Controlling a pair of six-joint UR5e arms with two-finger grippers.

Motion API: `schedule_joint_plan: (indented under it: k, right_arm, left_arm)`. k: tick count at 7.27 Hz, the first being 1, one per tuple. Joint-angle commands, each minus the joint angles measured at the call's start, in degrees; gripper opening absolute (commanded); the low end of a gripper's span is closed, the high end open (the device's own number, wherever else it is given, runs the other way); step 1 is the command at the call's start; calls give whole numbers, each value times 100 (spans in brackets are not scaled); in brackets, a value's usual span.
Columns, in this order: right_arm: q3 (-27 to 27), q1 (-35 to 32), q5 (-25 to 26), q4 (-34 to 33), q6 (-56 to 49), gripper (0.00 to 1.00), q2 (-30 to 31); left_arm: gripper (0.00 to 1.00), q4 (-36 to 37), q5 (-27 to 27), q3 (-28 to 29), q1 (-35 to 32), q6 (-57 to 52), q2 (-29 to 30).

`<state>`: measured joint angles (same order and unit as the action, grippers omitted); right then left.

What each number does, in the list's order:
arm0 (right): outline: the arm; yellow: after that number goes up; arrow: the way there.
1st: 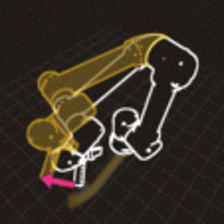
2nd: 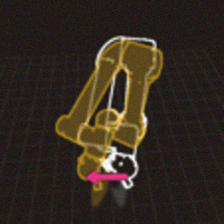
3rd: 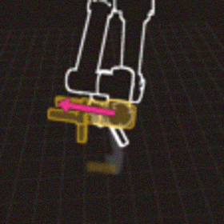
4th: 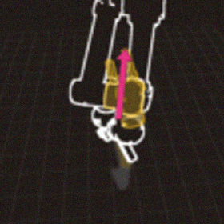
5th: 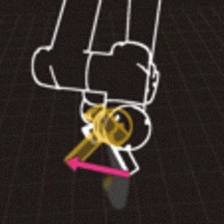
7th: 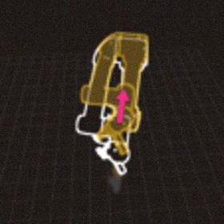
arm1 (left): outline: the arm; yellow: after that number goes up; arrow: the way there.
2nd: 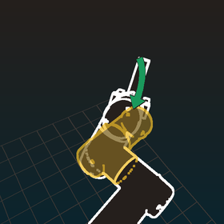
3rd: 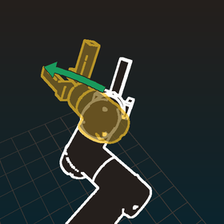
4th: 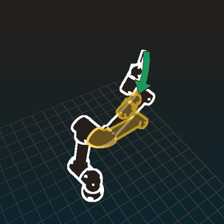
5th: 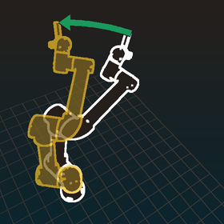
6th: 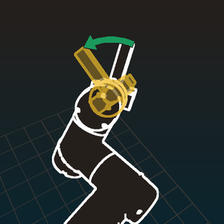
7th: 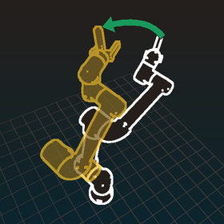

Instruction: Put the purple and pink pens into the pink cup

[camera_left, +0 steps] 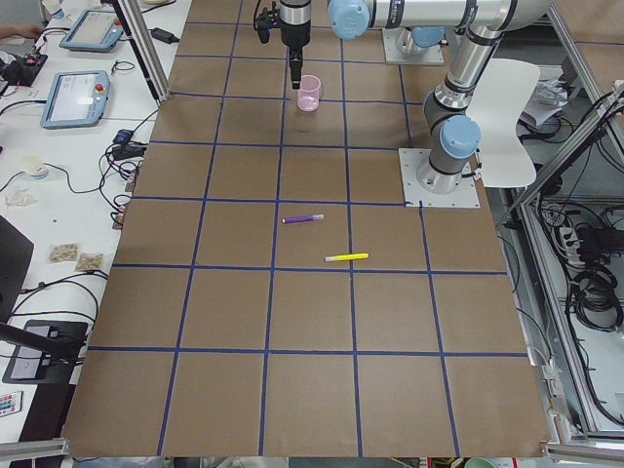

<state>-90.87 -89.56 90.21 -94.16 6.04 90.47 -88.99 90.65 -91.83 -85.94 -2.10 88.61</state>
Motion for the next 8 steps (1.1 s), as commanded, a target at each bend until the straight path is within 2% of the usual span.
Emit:
schedule_joint_plan:
  k: [1, 3, 6, 8]
  right_arm:
    - [17, 78, -3, -6, -294, 100, -38]
    - [26, 376, 102, -6, -2021, 100, -74]
    - [-9, 1490, 23, -58, -4410, 100, -83]
    - [-27, 2255, 5, -85, -6160, 100, -310]
  left_arm:
    - [100, 5, 5, 7, 33, -1, -2]
    - [100, 5, -4, 16, 77, -10, -2]
    - [100, 22, -12, -10, 86, -1, 7]
    - [100, 48, -22, -28, 112, 17, 16]
